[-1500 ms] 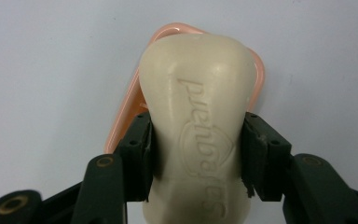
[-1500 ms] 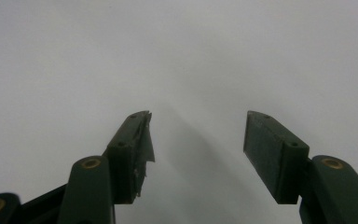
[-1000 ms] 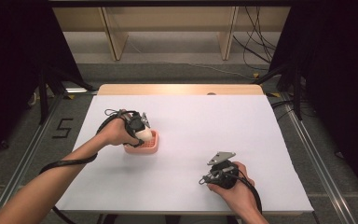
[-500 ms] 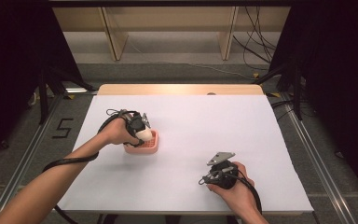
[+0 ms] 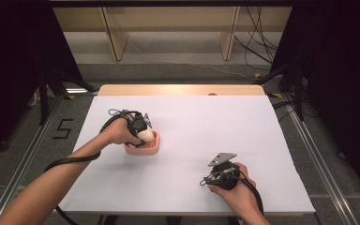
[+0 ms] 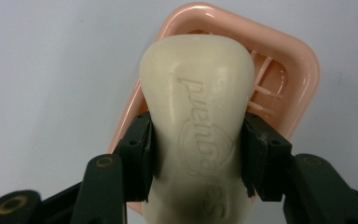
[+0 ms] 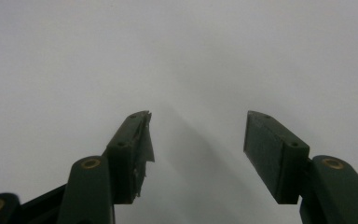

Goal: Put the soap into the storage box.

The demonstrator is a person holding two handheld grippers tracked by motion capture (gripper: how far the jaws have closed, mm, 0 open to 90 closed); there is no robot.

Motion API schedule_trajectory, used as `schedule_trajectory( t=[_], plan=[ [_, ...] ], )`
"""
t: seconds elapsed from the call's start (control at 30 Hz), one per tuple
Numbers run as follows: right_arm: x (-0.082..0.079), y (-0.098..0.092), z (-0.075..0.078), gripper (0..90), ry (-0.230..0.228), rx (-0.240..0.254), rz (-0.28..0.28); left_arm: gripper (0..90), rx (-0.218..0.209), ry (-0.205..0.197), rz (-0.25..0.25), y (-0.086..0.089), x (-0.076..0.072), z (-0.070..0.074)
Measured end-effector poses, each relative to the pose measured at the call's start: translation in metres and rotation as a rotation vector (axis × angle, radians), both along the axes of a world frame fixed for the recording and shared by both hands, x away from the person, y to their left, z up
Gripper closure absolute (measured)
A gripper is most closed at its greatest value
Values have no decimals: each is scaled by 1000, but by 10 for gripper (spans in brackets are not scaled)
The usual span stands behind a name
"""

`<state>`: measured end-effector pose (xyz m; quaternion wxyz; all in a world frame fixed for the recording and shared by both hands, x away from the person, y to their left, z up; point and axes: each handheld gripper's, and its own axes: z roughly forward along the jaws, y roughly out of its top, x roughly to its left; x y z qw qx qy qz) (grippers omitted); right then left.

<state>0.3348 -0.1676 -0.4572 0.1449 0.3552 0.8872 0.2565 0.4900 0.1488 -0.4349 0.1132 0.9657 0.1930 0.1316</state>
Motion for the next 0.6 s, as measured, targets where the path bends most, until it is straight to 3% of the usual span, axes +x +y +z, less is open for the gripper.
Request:
schedule_trajectory(
  t=[0.37,0.47,0.53,0.6],
  plan=[
    [0,-1,-1,416,4,0,-1,459,9,26,30,1,3,-1],
    [-2,-1,1,416,10,-9,-28,429,1,24,29,0,2,2],
    [-2,0,1,416,14,-5,-25,404,-39,9,57,1,0,6],
    [-2,0,1,415,14,-5,-26,388,-47,-2,60,2,-2,10]
  ],
)
